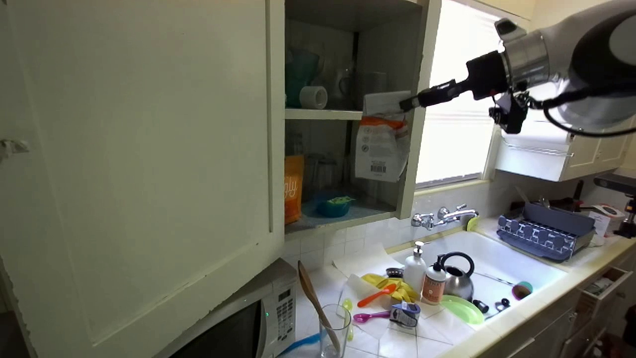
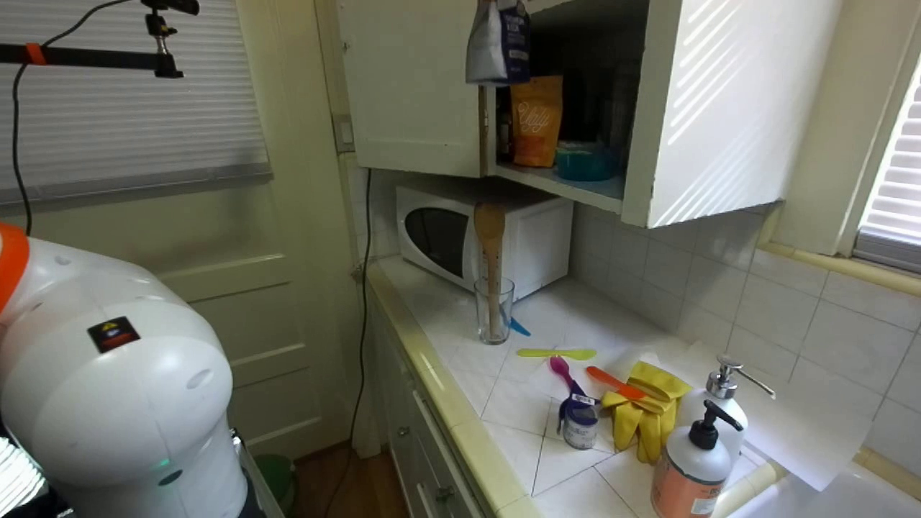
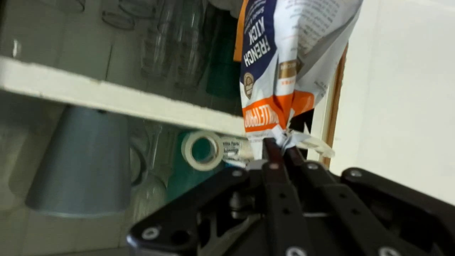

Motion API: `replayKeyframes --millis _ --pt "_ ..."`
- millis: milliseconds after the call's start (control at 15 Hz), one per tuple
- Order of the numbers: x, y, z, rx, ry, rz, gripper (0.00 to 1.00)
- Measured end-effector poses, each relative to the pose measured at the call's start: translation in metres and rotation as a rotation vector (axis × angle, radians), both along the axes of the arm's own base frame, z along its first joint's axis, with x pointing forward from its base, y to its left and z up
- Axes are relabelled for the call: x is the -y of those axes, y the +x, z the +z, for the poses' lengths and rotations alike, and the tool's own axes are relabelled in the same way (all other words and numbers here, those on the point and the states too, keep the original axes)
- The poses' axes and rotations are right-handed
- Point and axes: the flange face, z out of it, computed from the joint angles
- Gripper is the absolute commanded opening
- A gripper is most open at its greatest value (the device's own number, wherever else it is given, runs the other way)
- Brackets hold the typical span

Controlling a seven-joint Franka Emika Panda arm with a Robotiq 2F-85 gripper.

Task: Remove the white and blue packet from the open cabinet and put it on the counter.

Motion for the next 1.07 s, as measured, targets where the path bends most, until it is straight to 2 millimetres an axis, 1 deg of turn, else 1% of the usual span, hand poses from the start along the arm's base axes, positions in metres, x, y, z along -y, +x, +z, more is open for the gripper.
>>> replayKeyframes --millis 133,333,400,467,533,733,1000,1067 --pt "-0.001 0.001 -0.049 -0.039 0.008 -0.040 0.02" --pt "0.000 0.001 -0.129 -0.124 0.015 -0.096 0.02" --pt "0.002 0.000 -0.158 -0.162 0.023 -0.115 0.06" --pt "0.004 0.001 -0.180 -0.202 0.043 -0.131 0.06" --pt "0.008 0.005 -0.187 -0.222 0.057 -0.146 0.06" --pt "0.013 0.017 -0.184 -0.235 0.070 -0.166 0.06" --pt "0.013 0.019 -0.184 -0.238 0.071 -0.168 0.06" --pt "0.013 0.019 -0.184 -0.237 0.071 -0.168 0.02"
